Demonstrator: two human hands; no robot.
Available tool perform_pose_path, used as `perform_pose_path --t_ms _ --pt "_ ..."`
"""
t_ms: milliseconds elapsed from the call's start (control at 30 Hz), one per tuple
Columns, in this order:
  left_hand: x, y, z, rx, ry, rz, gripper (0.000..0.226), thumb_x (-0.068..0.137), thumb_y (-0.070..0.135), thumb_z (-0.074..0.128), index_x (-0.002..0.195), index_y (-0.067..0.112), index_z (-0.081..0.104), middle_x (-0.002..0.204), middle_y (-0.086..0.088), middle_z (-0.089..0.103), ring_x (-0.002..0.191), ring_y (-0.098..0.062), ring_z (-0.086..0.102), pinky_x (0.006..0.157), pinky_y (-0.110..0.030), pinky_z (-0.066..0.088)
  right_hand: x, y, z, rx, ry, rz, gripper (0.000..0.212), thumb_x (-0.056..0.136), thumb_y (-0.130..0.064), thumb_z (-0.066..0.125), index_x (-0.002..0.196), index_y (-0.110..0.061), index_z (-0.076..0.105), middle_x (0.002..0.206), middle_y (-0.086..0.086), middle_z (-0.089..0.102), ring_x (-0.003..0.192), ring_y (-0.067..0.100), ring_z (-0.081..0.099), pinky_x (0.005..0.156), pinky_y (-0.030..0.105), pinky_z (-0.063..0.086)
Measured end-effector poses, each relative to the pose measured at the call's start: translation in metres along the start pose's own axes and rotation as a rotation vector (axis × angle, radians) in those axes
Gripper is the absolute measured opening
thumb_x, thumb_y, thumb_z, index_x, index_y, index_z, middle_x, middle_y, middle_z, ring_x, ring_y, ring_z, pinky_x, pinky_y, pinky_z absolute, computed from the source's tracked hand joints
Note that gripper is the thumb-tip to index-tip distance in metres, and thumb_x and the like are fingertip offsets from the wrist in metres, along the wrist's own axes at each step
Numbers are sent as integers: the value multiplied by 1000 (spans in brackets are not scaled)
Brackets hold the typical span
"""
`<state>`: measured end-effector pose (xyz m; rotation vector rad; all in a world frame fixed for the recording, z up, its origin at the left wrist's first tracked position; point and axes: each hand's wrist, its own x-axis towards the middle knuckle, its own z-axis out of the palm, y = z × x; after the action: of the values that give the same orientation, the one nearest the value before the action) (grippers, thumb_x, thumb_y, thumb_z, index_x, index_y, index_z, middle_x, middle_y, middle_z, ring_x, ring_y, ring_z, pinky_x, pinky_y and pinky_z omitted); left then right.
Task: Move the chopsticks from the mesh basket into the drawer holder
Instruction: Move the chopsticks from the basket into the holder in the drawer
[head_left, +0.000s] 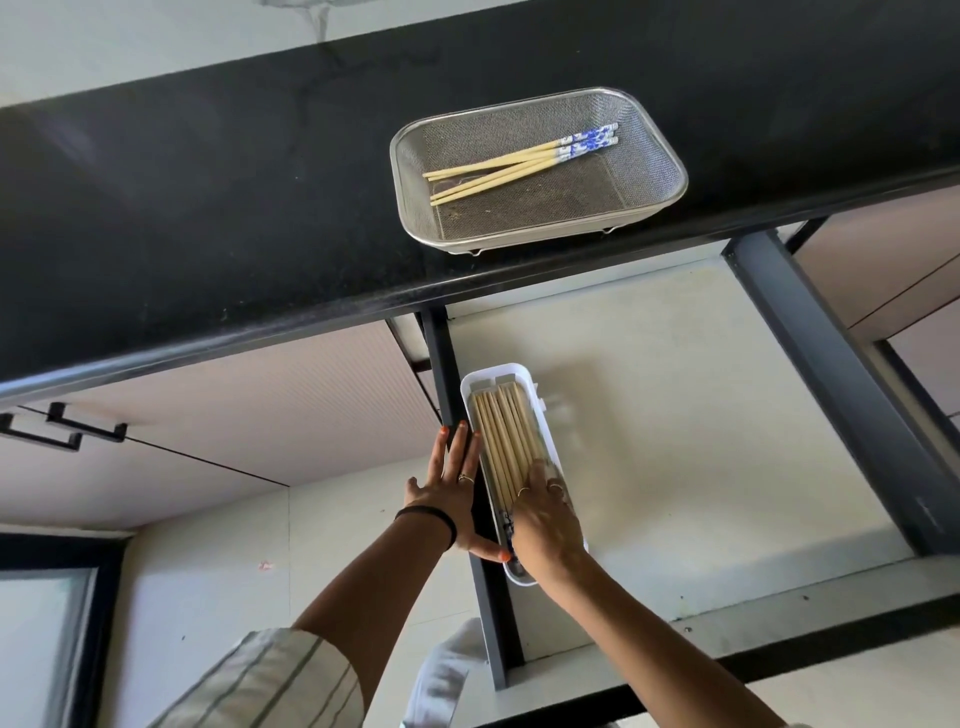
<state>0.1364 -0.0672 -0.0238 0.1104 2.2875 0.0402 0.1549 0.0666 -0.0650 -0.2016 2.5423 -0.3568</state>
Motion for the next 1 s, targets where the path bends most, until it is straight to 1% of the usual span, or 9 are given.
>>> perform_pose_path --t_ms 200,267,367,500,600,667,800,933,1000 --pt "-2 0 -1 -6 -4 4 145 59 72 72 143 18 -33 146 0 -45 134 -24 -40 112 -63 14 -5 8 -2 -12 -9 -110 48 89 -13 53 134 2 45 157 13 16 141 33 25 115 39 31" --pt "-1 0 -1 -3 0 4 145 59 72 72 143 18 -33 147 0 -44 134 -24 -40 112 -63 15 -7 10 -2 -36 -6 -157 53 89 -14 53 138 0 40 157 13 15 142 32 25 117 37 27" --pt "0 0 -1 -14 3 1 146 58 72 72 144 17 -32 147 1 -44 135 -24 -40 112 -63 14 -9 13 -1 -59 3 -189 58 90 -17 52 143 -3 33 159 10 12 141 32 26 117 39 26" --pt "0 1 1 -7 -1 -5 146 57 73 72 144 18 -32 147 1 -44 135 -24 -39 112 -62 16 -9 13 1 -77 -27 -150 60 90 -20 54 142 1 33 160 9 5 142 35 20 118 42 24" --pt "-2 3 -2 -1 -6 -6 145 59 72 72 144 17 -31 148 0 -43 135 -24 -38 113 -62 15 -9 11 0 -60 -29 -112 63 89 -22 55 143 0 31 160 11 5 142 38 16 118 44 24" --pt "-5 5 -2 5 -19 -8 143 60 71 71 144 16 -31 148 -1 -42 136 -25 -38 113 -62 14 -9 10 1 -70 -31 -105 64 88 -23 56 143 0 32 160 13 6 141 38 18 119 43 23" --pt "-8 6 -4 20 -25 -14 141 63 70 70 145 15 -29 148 -3 -43 135 -27 -38 112 -63 14 -8 5 1 -88 -18 -132 55 87 -22 56 136 0 44 159 13 12 141 36 25 118 42 24" --pt "-8 6 -8 34 -36 -8 139 64 70 70 145 14 -29 148 -4 -42 136 -27 -38 112 -63 17 -10 2 2 -92 -52 -124 57 86 -21 56 137 1 42 160 10 13 142 32 25 118 40 25" --pt "-7 6 -7 27 -37 -2 139 64 70 70 145 14 -29 148 -4 -42 136 -27 -38 111 -63 17 -11 1 -1 -64 -46 -101 58 88 -19 55 140 -1 38 160 10 12 143 30 24 118 39 25"
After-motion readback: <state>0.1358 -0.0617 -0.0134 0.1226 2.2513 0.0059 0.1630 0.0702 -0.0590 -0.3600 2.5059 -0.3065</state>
